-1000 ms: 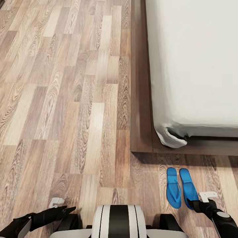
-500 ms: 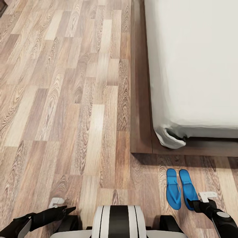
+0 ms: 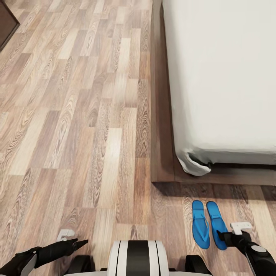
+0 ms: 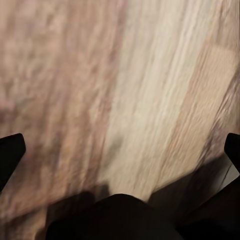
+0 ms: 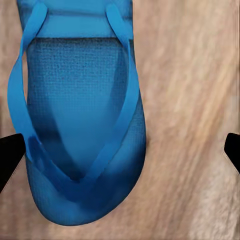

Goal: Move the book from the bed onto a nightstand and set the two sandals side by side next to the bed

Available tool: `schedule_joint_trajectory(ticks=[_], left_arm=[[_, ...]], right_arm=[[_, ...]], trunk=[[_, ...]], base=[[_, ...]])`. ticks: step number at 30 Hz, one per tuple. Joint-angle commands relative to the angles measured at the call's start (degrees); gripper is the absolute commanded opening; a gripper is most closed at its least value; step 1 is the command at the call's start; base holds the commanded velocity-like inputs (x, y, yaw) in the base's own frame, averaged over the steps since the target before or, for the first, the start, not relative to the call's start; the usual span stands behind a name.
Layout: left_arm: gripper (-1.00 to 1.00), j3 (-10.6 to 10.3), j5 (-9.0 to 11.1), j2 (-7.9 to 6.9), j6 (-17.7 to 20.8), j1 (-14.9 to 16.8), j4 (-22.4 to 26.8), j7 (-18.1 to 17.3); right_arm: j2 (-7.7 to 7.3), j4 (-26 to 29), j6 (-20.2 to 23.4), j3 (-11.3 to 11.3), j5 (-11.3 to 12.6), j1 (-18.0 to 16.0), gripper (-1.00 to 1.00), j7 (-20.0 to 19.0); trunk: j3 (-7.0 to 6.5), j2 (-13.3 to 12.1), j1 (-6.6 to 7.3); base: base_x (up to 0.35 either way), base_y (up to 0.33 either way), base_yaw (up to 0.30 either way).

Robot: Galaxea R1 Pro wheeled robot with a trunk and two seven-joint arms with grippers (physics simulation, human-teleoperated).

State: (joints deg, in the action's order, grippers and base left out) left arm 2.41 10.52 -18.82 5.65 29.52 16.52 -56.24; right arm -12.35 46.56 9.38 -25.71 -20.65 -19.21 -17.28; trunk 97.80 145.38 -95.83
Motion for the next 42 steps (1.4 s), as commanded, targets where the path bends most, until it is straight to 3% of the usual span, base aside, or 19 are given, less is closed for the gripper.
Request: schedule_joint_trajectory(ticks=[1, 6, 9, 11, 13, 14, 15, 16, 18, 19, 20, 22, 24, 27, 28, 30, 31, 34, 42], left_arm=[[1.0, 0.2, 0.1, 0.01, 0.6, 0.0, 0.0, -0.3], [1.0, 0.2, 0.1, 0.01, 0.6, 0.0, 0.0, -0.3], [1.0, 0.2, -0.1, 0.32, 0.6, 0.0, 0.0, -0.2], [1.0, 0.2, -0.1, 0.75, 0.6, 0.0, 0.0, -0.1], [1.0, 0.2, -0.1, 0.9, 0.6, 0.0, 0.0, -0.1], [1.0, 0.2, -0.1, 0.96, 0.6, 0.0, 0.0, -0.1], [1.0, 0.2, -0.1, 0.98, 0.6, 0.0, 0.0, -0.1], [1.0, 0.2, -0.1, 1.01, 0.6, 0.0, 0.0, -0.1], [1.0, 0.3, -0.1, 1.03, 0.6, 0.0, 0.0, 0.0], [1.0, 0.3, -0.2, 1.03, 0.6, 0.0, 0.0, 0.0], [1.0, 0.3, -0.2, 1.0, 0.6, 0.0, 0.0, 0.0], [1.0, 0.3, -0.2, 0.93, 0.6, 0.0, 0.0, -0.1], [1.0, 0.3, -0.2, 0.86, 0.6, 0.0, 0.0, -0.1], [1.0, 0.4, -0.1, 0.68, 0.6, 0.0, 0.0, -0.3], [1.0, 0.4, -0.1, 0.63, 0.6, 0.0, -0.1, -0.3], [1.0, 0.4, -0.1, 0.56, 0.3, 0.0, -2.1, -0.1], [1.0, 0.4, -0.1, 0.49, 0.2, 0.0, -3.5, -0.1], [1.0, 0.4, -0.1, -0.06, 0.0, 0.0, -5.8, 0.0], [1.0, 0.2, -0.2, -0.02, -0.1, -0.1, -6.9, 0.3]], right_arm=[[0.04, 0.1, 0.2, -0.2, -0.5, 0.0, 1.0, -0.5], [-0.03, 0.6, 0.2, -0.3, -0.5, 0.0, 1.0, -0.6], [-0.13, 4.1, 1.2, -0.5, 0.0, 0.0, 1.0, -0.9], [-0.35, 6.0, 3.4, -0.8, 2.9, 0.1, 1.0, -4.4], [-0.6, 6.5, 6.2, -1.0, 7.6, 0.3, 1.0, -10.4], [-0.85, 6.5, 8.4, -1.3, 11.0, 0.3, 1.0, -15.4], [-1.11, 6.4, 9.5, -1.5, 12.6, 0.4, 1.0, -18.1], [-2.27, 5.9, 11.6, -1.8, 15.0, 0.4, 1.0, -23.2], [-4.15, 4.8, 13.0, -2.1, 16.6, 0.5, 1.0, -27.6], [-7.52, 2.2, 14.4, -2.3, 18.1, 0.6, 1.0, -32.9], [-9.7, 0.1, 14.9, -2.4, 18.7, 0.7, 1.0, -35.7], [-12.08, -3.5, 15.2, -2.4, 19.3, 0.7, 1.0, -39.3], [-13.0, -6.3, 15.1, -2.5, 19.5, 0.7, 1.0, -40.9], [-14.16, -15.6, 13.7, -2.5, 19.7, 0.7, 1.0, -42.8], [-14.41, -19.7, 12.0, -2.5, 19.8, 0.8, 1.0, -43.1], [-14.77, -29.0, 4.2, -2.6, 19.8, 0.8, 1.0, -43.5], [-14.82, -30.7, 1.7, -2.6, 19.8, 0.8, 1.0, -43.5], [-14.87, -32.8, -1.9, -2.5, 19.9, 0.8, 1.0, -43.6], [-14.45, -33.9, -3.9, -2.4, 19.8, 0.8, 1.0, -43.2]], trunk=[[-0.2, 0.0, 0.03], [-1.31, -0.1, 0.16], [-1.97, -0.1, 0.24], [-2.42, -0.1, 0.29], [-2.86, -0.2, 0.34], [-3.08, -0.2, 0.37], [-3.3, -0.2, 0.39], [-3.52, -0.2, 0.42], [-3.97, -0.2, 0.47], [-4.19, -0.2, 0.5], [-4.41, -0.3, 0.52], [-4.85, -0.3, 0.57], [-5.3, -0.3, 0.62], [-5.96, -0.4, 0.7], [-6.18, -0.4, 0.73], [-6.4, -0.4, 0.75], [-6.4, -0.4, 0.75], [-6.4, -0.4, 0.75], [-7.29, -0.4, 0.86]], base=[[0.0, 0.0, 0.0], [0.0, 0.0, 0.0], [0.0, 0.0, 0.0], [0.0, 0.0, 0.0], [0.0, 0.0, 0.0], [0.0, 0.0, 0.0], [0.0, 0.0, 0.0], [0.0, 0.0, 0.0], [0.0, 0.0, 0.0], [0.0, 0.0, 0.0], [0.0, 0.0, 0.0], [0.0, 0.0, 0.0], [0.0, 0.0, 0.0], [0.0, 0.0, 0.0], [0.0, 0.0, 0.0], [0.0, 0.0, 0.0], [0.0, 0.0, 0.0], [0.0, 0.0, 0.0], [0.0, 0.0, 0.0]])
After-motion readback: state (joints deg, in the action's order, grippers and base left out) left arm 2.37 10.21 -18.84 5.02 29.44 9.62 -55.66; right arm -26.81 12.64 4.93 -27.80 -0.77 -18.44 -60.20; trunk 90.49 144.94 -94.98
